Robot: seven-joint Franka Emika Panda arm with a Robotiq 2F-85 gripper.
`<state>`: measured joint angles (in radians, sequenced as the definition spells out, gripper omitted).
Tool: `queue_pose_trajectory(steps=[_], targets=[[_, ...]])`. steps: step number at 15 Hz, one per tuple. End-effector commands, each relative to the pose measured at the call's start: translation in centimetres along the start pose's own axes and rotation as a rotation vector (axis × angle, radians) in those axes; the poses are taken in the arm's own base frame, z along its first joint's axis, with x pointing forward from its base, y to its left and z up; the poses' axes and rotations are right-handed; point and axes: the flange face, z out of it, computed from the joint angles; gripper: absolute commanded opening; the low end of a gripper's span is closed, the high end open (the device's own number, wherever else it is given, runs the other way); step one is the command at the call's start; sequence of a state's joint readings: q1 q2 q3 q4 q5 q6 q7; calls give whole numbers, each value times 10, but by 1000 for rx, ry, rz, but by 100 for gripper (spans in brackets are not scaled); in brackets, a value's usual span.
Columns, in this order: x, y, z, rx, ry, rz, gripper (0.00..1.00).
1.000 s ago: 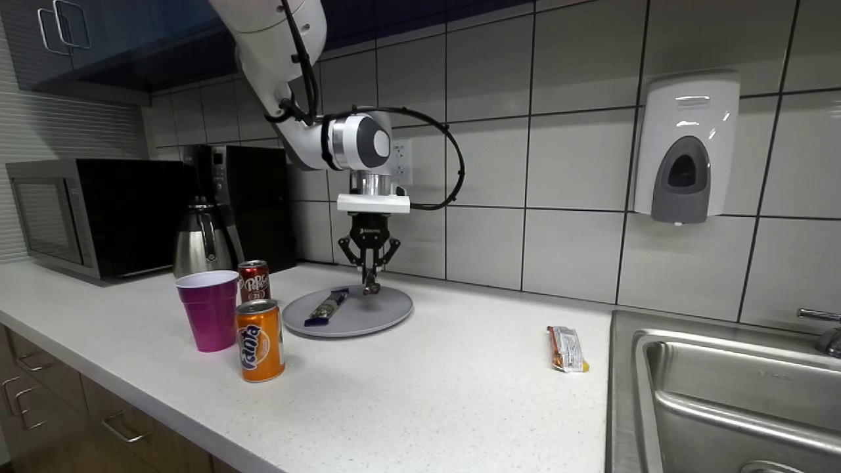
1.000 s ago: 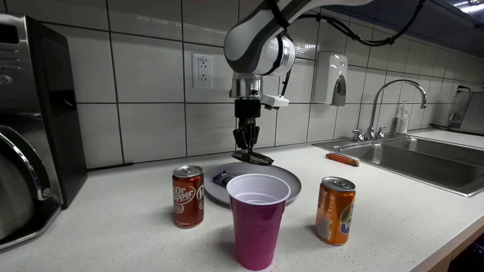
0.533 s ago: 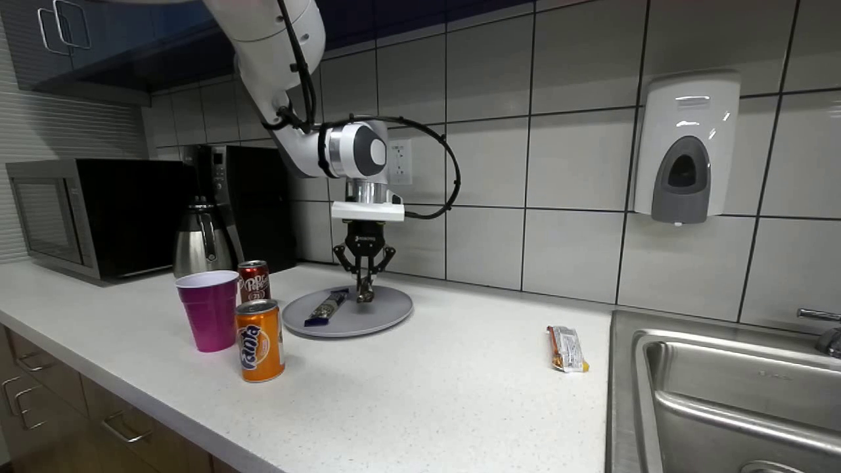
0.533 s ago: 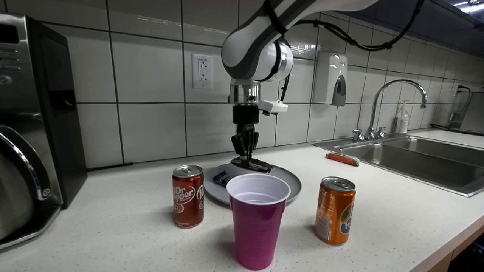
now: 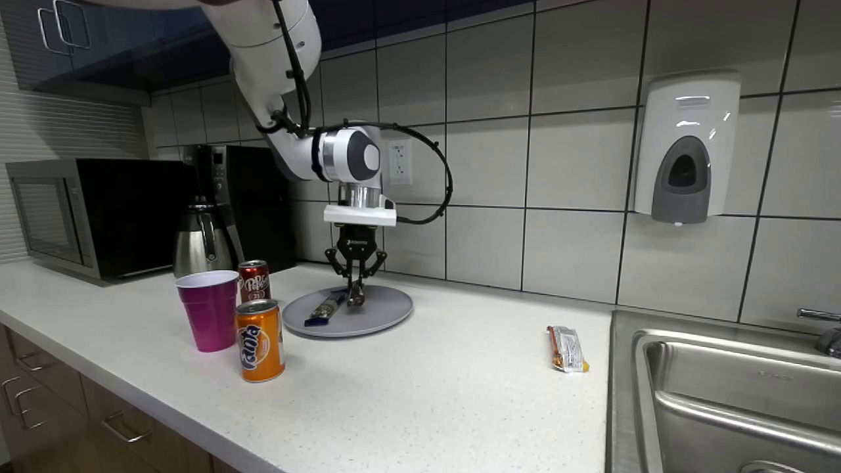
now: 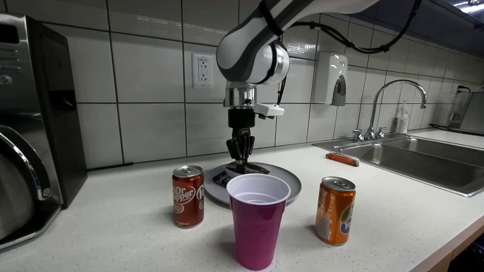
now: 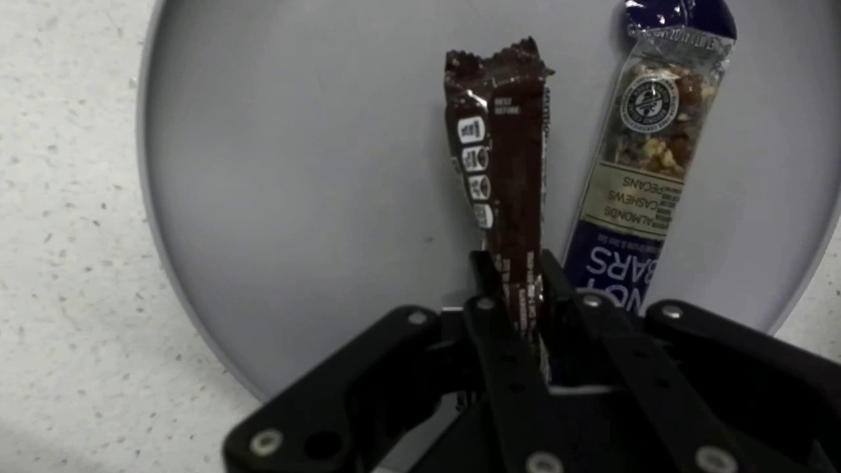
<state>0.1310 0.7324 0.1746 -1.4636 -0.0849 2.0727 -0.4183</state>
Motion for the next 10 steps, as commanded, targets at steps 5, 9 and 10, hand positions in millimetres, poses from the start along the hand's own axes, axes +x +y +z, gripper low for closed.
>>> queue_pose_trajectory(steps=[5,9,10], targets=[[0,-8,6,58,-5,35,4],[0,-7,9,69,-4,46,17],[0,-7,9,71,-2,46,43]])
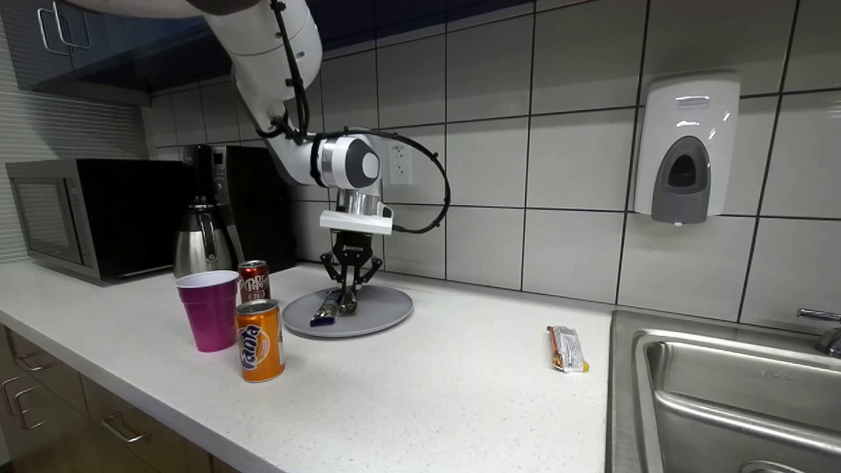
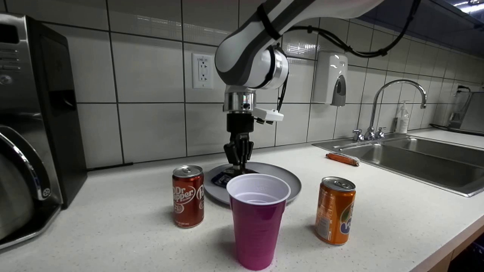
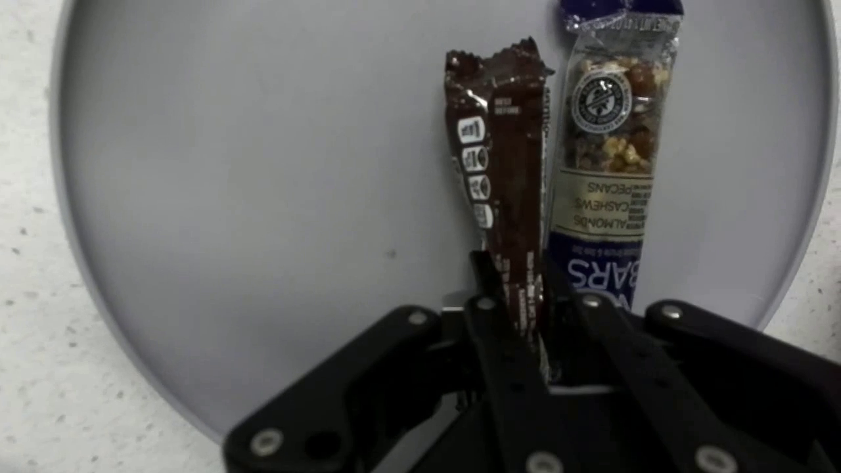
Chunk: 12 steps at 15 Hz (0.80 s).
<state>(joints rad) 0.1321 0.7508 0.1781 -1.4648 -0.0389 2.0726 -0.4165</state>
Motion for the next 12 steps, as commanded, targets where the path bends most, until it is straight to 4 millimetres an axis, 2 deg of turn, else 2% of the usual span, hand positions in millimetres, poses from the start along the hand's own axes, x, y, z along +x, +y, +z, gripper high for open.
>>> queue_pose_trajectory(steps=[1,8,9,12], targets=[[-2,-2,-5,19,-1,26,45],[-5,5,-11,11,8,32,95],[-6,7,-13,9,11,34,100],[-10,13,-20,2,22,39,100]])
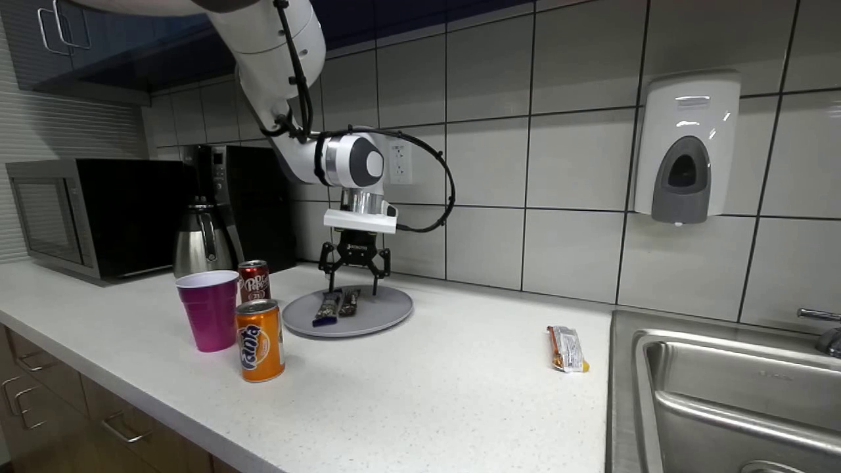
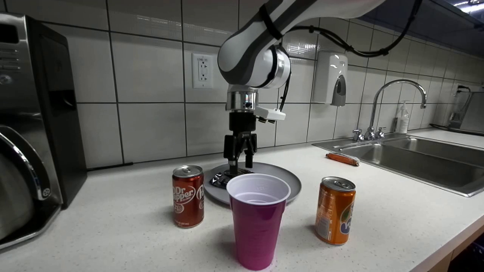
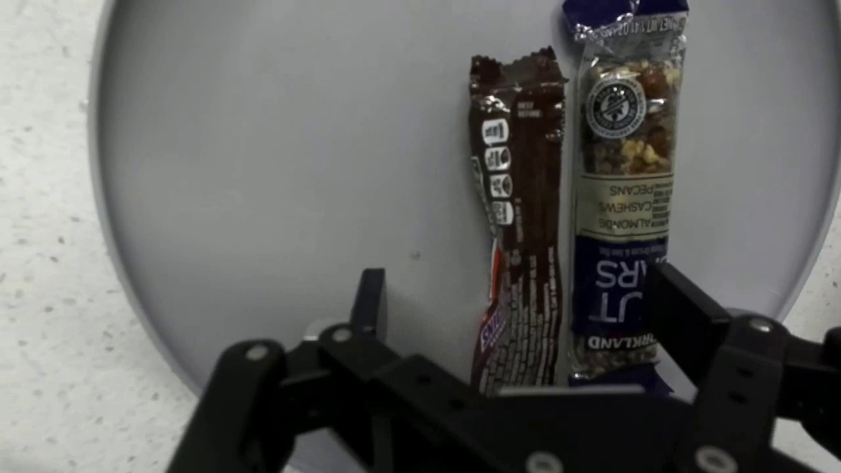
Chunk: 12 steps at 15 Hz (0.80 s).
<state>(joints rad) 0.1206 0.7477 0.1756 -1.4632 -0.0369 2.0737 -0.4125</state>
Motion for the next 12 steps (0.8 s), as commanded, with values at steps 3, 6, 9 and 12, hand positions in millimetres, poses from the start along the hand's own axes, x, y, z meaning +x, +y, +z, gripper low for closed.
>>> queue_pose_trajectory(steps=[3,6,9,12], targets=[[-11,11,-28,-5,31,24,100],[-20,21,-39,-13,44,35,100],[-32,33,-50,-26,52,48,100],[-47,47,-61,-38,48,65,100]])
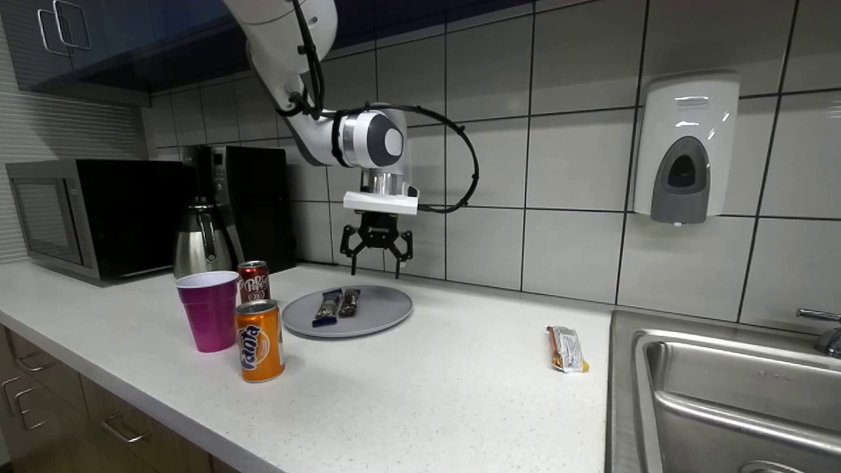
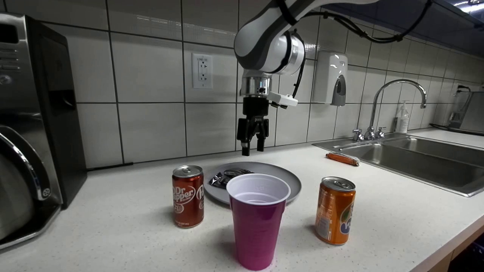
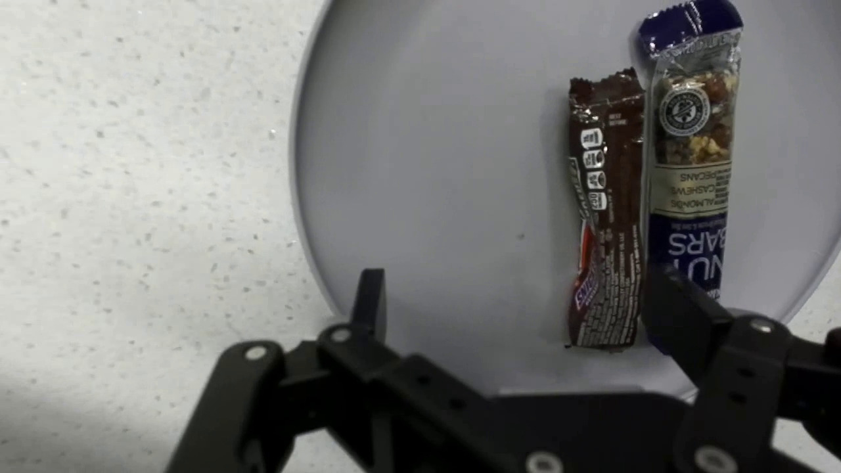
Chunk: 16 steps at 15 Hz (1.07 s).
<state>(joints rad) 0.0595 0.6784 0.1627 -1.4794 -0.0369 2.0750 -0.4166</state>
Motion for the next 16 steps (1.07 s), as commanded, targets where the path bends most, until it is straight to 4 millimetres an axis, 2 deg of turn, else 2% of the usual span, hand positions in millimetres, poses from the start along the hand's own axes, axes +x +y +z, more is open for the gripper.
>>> queue_pose_trajectory(steps=[1,8,16], targets=[[-25,14,-20,-8,0,10,100],[-70,50,-32,-27,-13,36,100],[-124,81,-39,-31,-55,7,100]])
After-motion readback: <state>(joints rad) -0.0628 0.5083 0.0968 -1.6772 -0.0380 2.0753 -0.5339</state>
